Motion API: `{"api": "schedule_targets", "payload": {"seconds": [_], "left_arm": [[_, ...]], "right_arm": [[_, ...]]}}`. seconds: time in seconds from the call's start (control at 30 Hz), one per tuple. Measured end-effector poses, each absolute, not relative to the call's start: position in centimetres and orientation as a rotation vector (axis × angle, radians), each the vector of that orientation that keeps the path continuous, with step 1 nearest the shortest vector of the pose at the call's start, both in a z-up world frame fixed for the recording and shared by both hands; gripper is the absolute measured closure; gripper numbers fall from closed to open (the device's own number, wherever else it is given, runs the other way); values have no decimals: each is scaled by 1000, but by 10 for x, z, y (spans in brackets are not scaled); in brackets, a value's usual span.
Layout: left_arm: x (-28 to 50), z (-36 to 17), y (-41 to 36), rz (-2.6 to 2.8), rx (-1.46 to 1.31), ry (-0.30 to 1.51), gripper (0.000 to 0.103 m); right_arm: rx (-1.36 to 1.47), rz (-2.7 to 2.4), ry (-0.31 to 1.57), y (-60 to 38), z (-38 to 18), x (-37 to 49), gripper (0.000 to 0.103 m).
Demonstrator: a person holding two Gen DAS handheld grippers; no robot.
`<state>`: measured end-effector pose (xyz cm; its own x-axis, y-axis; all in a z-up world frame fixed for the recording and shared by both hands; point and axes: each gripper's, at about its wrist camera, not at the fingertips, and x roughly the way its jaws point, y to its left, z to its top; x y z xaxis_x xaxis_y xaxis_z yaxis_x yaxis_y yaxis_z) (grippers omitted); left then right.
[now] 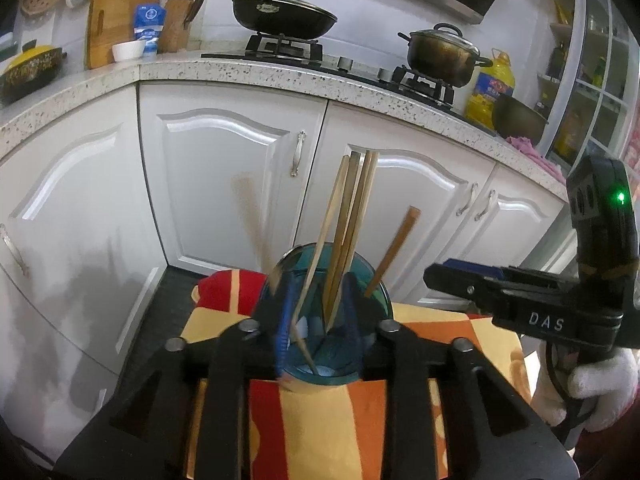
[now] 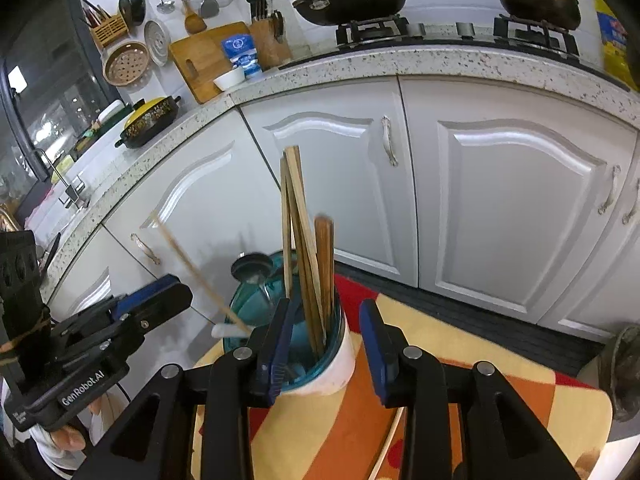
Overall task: Organize utensils
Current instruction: 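Lower chopstick and fork into the cup and open both grippers, then move both grippers back down toward the last chopstick on the cloth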
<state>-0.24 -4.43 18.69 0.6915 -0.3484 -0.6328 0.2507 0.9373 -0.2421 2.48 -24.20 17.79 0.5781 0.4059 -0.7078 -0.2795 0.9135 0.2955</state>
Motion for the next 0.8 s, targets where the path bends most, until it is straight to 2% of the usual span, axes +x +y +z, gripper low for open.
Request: {"api": "schedule_targets", "payload": {"seconds": [0.17,0.8], "left_arm": [[-8,187,-43,-325,-137,736,67],[-49,199,-58,-332,-72,698,61]], "right_arm": [[144,388,869,-243,176,15,69],[131,327,856,-260,179,-35,62]]}}
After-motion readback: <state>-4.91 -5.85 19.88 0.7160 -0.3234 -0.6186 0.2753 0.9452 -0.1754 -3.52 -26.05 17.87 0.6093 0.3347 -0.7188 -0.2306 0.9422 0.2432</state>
